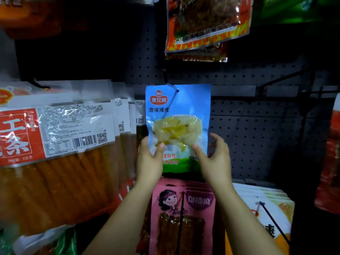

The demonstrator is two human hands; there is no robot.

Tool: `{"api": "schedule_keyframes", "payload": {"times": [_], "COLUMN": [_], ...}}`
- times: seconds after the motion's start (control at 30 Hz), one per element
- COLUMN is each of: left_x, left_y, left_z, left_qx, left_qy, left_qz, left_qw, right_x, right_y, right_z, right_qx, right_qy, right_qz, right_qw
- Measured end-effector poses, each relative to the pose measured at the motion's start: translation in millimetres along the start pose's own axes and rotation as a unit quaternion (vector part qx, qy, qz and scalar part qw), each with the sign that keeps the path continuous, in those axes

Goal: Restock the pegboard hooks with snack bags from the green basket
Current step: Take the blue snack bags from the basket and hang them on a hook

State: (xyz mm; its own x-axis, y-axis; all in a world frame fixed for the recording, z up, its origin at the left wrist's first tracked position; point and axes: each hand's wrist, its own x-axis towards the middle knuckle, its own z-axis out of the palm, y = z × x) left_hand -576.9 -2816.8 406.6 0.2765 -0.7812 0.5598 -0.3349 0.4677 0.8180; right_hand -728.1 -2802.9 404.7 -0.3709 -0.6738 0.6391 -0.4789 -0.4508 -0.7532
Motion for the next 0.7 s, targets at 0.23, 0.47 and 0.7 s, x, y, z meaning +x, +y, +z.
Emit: {"api": "schedule_keyframes", "payload": {"times": [0.23,0.47,0.7], "left_x": [-4.9,-82.8,-221.3], "left_y": [-8.9,-44.4,-94.0], "left_z": [-3.5,-23.9,-50.1], "left_qx": [-0.035,-0.124,-0.095], "left_qy": [-0.027,-0.102,-0.144], "left_qz": [-0.056,-0.123,-0.172], "left_qw": [0.997,0.979,0.970], "right_x": [-12.1,-86.1,-213.0], "right_y": [21.1,31.1,36.3], "right_z": [0.6,-26.6,-96.4], "right_qx": [-0.014,0.084,0.093], "right_qy": [-0.032,-0.057,-0.101], "right_qz": [0.053,0.121,0.128], "right_qw": [0.998,0.987,0.982]}}
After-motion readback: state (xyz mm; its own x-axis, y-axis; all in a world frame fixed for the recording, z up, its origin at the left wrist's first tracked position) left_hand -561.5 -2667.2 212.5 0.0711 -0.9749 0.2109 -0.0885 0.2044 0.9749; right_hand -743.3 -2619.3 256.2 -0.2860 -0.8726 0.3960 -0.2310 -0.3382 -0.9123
